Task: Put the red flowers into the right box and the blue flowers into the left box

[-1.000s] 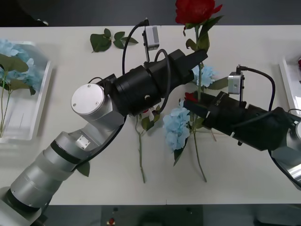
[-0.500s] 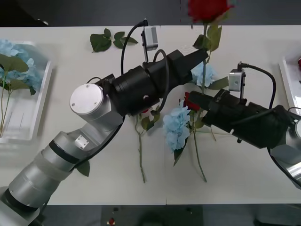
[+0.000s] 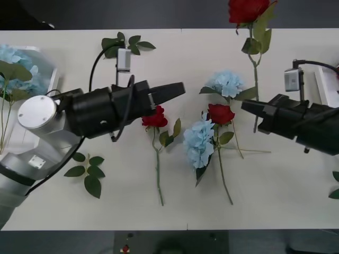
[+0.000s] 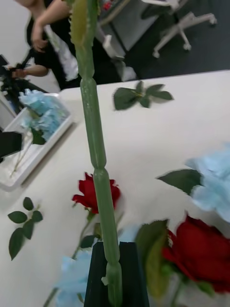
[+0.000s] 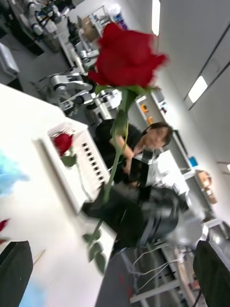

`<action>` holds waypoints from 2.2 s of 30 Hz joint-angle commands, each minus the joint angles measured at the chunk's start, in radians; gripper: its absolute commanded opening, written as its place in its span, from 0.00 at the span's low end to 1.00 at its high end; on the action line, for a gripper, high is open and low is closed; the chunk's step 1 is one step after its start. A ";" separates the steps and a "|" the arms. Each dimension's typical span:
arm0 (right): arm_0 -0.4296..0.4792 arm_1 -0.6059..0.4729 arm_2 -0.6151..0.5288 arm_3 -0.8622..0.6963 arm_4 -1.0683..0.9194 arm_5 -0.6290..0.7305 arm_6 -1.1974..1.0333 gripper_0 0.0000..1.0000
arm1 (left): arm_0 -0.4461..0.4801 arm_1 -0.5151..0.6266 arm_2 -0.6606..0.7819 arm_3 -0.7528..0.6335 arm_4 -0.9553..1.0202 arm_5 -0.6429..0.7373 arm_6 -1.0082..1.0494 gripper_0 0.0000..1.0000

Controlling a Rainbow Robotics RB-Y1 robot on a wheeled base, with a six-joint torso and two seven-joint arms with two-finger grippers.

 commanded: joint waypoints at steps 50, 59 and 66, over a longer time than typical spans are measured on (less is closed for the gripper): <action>-0.368 -0.214 0.026 1.052 0.863 0.153 -0.243 0.86 | -0.068 -0.188 -0.192 0.055 -1.853 0.232 1.124 1.00; -0.503 -0.214 0.026 0.969 0.837 0.468 -0.338 0.94 | -0.091 -0.195 -0.192 0.104 -1.857 0.202 1.112 1.00; -0.542 -0.215 0.027 0.710 0.856 0.678 -0.651 0.95 | -0.130 -0.223 -0.192 0.184 -1.871 0.163 1.107 1.00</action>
